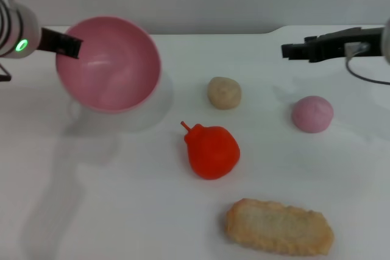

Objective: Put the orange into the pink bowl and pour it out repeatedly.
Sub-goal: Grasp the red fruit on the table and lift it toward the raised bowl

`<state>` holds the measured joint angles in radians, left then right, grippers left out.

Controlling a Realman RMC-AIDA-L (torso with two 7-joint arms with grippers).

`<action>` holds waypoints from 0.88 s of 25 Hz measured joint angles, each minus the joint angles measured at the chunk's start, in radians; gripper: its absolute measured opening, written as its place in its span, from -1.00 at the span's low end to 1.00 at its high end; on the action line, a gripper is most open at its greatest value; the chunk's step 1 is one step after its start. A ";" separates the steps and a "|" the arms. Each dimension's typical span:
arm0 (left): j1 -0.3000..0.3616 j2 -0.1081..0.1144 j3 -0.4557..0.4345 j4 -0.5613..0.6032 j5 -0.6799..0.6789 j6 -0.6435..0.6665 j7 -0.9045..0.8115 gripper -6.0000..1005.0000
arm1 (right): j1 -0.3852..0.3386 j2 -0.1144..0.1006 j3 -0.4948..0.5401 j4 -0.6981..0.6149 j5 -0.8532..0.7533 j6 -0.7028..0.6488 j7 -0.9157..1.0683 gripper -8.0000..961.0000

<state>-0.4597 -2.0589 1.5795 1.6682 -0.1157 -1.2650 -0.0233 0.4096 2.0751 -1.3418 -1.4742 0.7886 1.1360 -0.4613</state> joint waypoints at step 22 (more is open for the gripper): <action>-0.076 0.003 -0.149 -0.144 -0.022 -0.025 0.041 -0.90 | 0.076 0.003 -0.417 0.154 -0.102 -0.323 0.187 0.55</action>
<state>-0.5355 -2.0555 1.4308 1.5238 -0.1377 -1.2897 0.0181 0.4854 2.0783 -1.7591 -1.3197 0.6864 0.8126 -0.2744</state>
